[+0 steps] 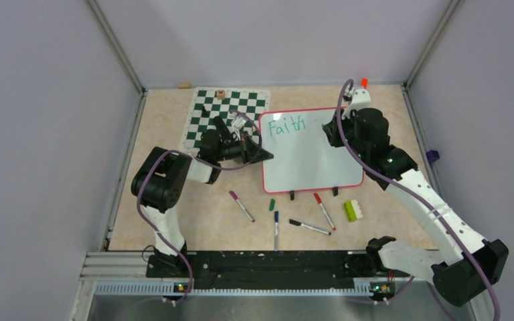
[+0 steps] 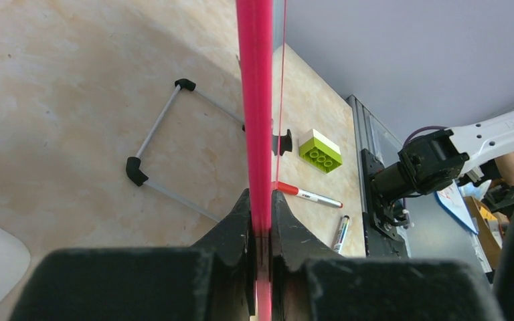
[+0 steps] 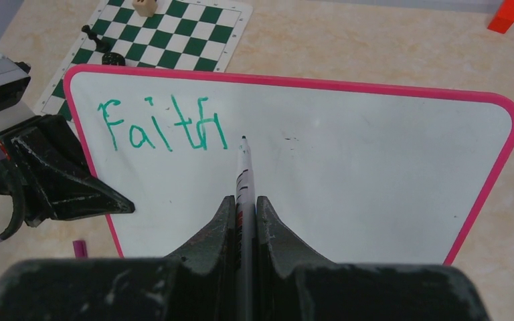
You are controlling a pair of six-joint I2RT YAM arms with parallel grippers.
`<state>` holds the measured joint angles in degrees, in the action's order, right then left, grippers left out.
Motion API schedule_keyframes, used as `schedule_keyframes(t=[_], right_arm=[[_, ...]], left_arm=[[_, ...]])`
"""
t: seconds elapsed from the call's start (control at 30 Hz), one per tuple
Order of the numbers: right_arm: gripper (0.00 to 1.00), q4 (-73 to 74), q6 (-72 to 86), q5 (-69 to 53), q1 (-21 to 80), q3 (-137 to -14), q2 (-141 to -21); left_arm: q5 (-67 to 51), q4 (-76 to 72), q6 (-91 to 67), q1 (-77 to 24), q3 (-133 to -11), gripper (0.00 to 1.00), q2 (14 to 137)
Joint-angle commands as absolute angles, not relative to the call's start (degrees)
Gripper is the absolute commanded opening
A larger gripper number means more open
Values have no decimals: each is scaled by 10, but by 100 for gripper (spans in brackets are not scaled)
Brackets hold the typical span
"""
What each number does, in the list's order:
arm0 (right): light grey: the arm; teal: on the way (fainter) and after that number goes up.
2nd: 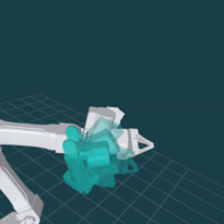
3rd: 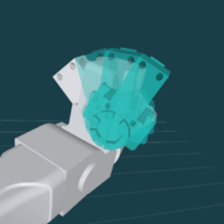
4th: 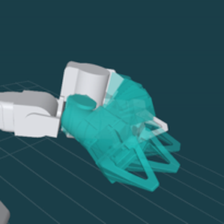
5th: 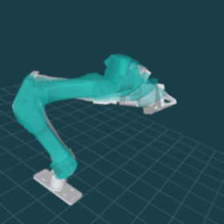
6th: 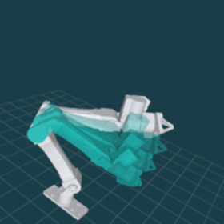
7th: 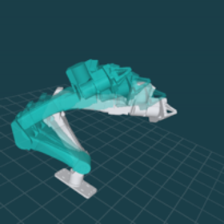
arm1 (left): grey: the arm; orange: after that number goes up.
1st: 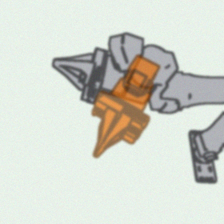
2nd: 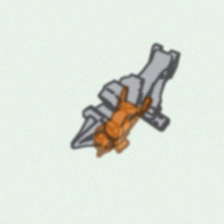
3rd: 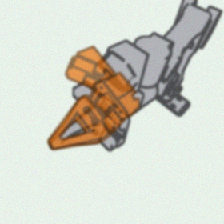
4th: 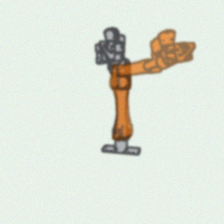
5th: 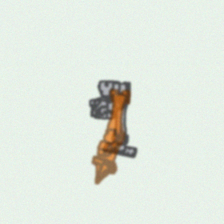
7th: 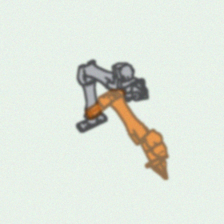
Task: Write a sentence on the whiteboard
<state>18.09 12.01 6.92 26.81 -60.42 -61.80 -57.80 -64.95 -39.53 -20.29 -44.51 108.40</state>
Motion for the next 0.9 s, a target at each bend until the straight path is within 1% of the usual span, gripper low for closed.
schedule_keyframes(t=[0.0,0.2,0.5,0.73,0.87], right_arm=[[0,150,111,89,262,-604,-596],[0,143,117,98,262,-599,-598],[0,128,126,118,262,-614,-642],[0,125,135,154,262,-611,-653],[0,116,137,153,262,-610,-658]], left_arm=[[-568,-649,-384,-197,-451,0,1105],[-573,-686,-409,-187,-444,0,1115],[-578,-669,-409,-186,-450,0,1118],[-579,-671,-418,-185,-450,0,1117],[-576,-663,-416,-185,-451,0,1116]])
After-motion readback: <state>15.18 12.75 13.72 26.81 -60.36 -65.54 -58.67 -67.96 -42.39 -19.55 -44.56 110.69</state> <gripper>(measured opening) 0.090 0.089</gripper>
